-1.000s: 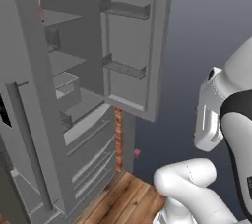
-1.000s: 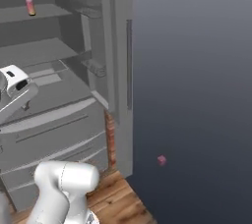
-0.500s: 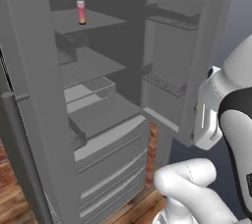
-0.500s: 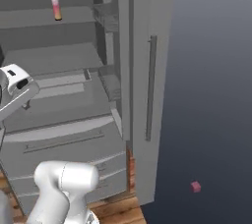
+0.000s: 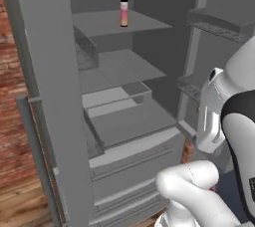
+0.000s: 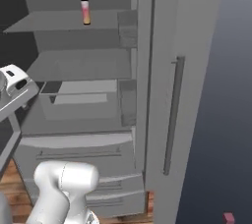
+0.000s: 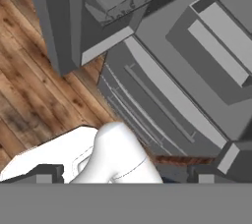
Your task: Open the fridge, grab two sodas, and place both sodas inside the bowl with ice on the dining counter.
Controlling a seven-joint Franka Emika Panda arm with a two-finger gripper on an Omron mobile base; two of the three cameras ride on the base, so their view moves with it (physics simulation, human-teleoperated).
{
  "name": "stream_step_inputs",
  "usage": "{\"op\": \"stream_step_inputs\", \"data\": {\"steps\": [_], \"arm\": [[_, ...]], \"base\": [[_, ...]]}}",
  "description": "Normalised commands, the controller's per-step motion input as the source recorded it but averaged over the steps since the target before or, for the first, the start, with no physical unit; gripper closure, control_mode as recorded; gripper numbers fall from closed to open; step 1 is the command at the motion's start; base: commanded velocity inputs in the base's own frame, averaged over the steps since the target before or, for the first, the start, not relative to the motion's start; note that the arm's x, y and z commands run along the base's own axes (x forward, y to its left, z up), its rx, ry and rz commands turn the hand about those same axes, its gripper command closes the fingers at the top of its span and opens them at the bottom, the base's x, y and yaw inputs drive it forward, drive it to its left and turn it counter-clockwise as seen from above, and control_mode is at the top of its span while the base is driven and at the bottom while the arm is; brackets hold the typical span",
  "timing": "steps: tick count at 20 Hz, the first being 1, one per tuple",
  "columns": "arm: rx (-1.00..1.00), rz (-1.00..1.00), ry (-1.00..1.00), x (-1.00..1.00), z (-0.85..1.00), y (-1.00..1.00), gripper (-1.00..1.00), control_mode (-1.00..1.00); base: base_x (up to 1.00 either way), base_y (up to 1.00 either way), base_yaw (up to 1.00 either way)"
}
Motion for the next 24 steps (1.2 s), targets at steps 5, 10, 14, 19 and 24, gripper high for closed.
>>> {"op": "stream_step_inputs", "data": {"steps": [5, 10, 14, 19, 24], "arm": [[0.00, 0.00, 0.00, 0.00, 0.00, 0.00, -1.00, 1.00], [0.00, 0.00, 0.00, 0.00, 0.00, 0.00, -1.00, 1.00], [0.00, 0.00, 0.00, 0.00, 0.00, 0.00, -1.00, 1.00], [0.00, 0.00, 0.00, 0.00, 0.00, 0.00, -1.00, 1.00], [0.00, 0.00, 0.00, 0.00, 0.00, 0.00, -1.00, 1.00]], "base": [[0.42, -0.38, 0.32], [0.59, -0.27, 0.23], [0.69, -0.21, 0.13], [0.71, -0.02, 0.00], [0.86, 0.09, -0.09]]}}
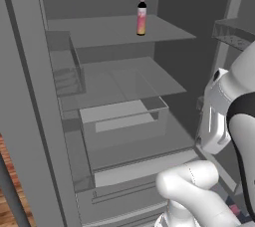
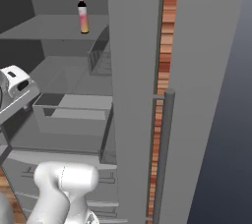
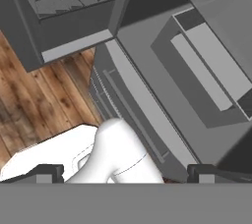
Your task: Open the fridge, grab two sodas, and place both sodas inside the bowl with ice on the dining counter.
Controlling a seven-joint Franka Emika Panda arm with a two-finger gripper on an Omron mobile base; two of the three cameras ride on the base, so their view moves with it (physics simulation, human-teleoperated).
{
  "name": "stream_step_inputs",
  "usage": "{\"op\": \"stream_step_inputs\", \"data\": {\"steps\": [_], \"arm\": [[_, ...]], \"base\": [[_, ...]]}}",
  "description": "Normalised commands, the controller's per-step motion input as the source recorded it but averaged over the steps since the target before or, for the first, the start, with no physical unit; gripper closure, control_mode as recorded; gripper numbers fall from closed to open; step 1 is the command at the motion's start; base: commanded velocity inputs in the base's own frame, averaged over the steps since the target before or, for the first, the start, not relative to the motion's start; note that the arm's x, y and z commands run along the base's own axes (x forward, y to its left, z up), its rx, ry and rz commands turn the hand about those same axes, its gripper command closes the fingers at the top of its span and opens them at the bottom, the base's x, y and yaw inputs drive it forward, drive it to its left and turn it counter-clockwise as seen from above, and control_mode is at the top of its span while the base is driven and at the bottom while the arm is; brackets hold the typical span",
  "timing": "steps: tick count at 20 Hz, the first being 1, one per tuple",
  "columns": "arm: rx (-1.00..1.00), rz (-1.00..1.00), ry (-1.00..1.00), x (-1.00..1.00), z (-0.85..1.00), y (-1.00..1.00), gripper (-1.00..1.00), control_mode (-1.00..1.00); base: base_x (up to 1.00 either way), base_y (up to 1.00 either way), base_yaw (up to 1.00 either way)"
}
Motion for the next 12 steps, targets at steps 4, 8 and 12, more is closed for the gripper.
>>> {"op": "stream_step_inputs", "data": {"steps": [4, 8, 12], "arm": [[0.00, 0.00, 0.00, 0.00, 0.00, 0.00, -1.00, 1.00], [-0.06, -0.02, -0.14, -0.03, 0.00, 0.03, -1.00, -1.00], [-0.09, -0.20, -0.28, 0.09, 0.04, 0.12, -1.00, -1.00]], "base": [[0.92, 0.10, -0.10], [0.07, 0.02, -0.02], [0.00, 0.00, 0.00]]}}
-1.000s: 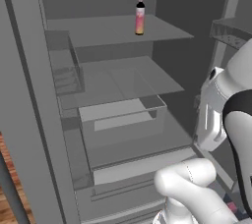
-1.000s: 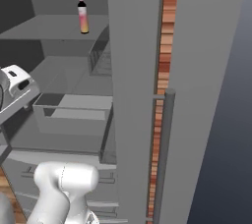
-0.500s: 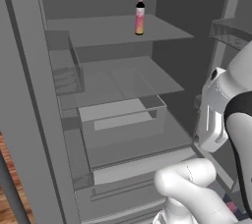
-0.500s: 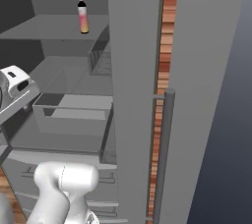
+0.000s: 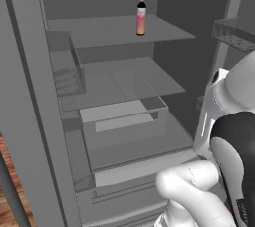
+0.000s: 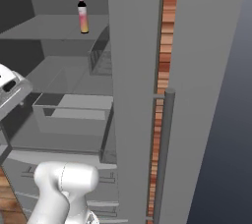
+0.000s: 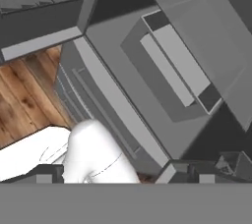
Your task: Open the fridge, grab two sodas, and place both sodas inside the bowl with ice on the dining counter.
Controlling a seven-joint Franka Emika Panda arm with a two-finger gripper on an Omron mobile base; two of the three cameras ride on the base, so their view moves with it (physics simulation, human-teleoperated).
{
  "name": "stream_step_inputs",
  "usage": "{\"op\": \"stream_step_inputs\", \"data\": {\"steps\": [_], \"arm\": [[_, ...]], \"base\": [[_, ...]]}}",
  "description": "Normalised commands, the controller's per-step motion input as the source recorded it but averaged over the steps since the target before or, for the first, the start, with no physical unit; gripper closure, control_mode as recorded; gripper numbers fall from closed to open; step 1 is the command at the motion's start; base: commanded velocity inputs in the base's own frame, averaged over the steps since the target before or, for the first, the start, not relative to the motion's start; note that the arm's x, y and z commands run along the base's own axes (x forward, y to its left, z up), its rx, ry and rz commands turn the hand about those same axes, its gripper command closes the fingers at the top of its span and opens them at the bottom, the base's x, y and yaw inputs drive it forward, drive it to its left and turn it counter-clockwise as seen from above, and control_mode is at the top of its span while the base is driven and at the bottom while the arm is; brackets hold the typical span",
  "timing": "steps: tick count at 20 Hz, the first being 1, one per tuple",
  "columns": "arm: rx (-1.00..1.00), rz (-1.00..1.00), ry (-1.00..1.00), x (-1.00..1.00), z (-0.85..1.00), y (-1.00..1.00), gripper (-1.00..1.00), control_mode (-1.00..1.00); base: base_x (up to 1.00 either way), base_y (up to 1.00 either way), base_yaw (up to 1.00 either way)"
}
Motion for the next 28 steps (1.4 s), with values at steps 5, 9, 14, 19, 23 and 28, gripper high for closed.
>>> {"op": "stream_step_inputs", "data": {"steps": [5, 9, 14, 19, 23, 28], "arm": [[-0.03, -0.15, -0.36, 0.07, 0.13, 0.17, -1.00, -1.00], [0.06, -0.10, -0.34, 0.02, 0.38, -0.03, -1.00, -1.00], [0.15, -0.07, -0.34, 0.08, 0.51, -0.05, -1.00, -1.00], [0.29, -0.17, -0.28, 0.10, 0.61, -0.04, -1.00, -1.00], [0.43, -0.19, -0.13, 0.09, 0.57, -0.03, -1.00, -1.00], [0.50, -0.11, -0.01, 0.35, 0.63, -0.21, -1.00, -1.00]], "base": [[0.00, 0.00, 0.00], [0.00, 0.00, 0.00], [0.00, 0.00, 0.00], [0.00, 0.00, 0.00], [0.00, 0.00, 0.00], [0.00, 0.00, 0.00]]}}
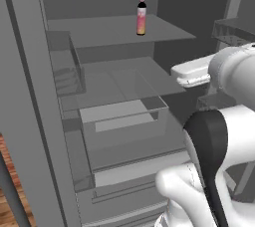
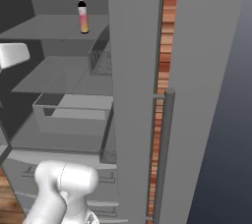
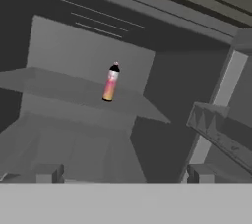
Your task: Open the fridge, grab two sodas, and place both sodas inside the bowl with ice on the dining counter.
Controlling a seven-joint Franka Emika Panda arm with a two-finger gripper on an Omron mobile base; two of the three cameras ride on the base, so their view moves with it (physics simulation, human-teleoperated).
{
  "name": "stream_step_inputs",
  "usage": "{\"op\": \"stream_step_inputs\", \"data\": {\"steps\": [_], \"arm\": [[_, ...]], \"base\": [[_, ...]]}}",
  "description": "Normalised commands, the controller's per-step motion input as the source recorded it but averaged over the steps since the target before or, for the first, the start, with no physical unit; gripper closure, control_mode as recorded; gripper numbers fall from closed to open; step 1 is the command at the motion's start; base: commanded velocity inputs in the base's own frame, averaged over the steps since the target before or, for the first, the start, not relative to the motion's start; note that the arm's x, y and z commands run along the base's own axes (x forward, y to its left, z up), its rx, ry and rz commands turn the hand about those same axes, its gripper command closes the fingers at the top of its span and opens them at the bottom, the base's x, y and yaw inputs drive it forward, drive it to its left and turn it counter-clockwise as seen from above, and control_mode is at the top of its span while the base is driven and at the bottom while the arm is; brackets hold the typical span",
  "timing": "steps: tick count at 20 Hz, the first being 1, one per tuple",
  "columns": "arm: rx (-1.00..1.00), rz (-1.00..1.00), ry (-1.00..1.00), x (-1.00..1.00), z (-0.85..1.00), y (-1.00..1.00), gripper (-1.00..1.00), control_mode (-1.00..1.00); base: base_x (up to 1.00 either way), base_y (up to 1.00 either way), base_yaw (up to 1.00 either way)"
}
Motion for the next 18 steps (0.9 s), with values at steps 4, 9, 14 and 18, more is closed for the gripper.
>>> {"op": "stream_step_inputs", "data": {"steps": [4, 9, 14, 18], "arm": [[0.38, 0.00, 0.00, 0.55, 0.25, -0.20, -1.00, -1.00], [0.07, 0.00, 0.00, 0.46, -0.04, 0.09, -1.00, -1.00], [0.07, 0.00, 0.00, 0.41, -0.14, 0.11, -1.00, -1.00], [0.08, 0.00, 0.00, 0.31, -0.13, 0.02, -1.00, -1.00]], "base": [[0.00, 0.00, 0.00], [0.00, 0.00, 0.00], [0.00, 0.00, 0.00], [0.00, 0.00, 0.00]]}}
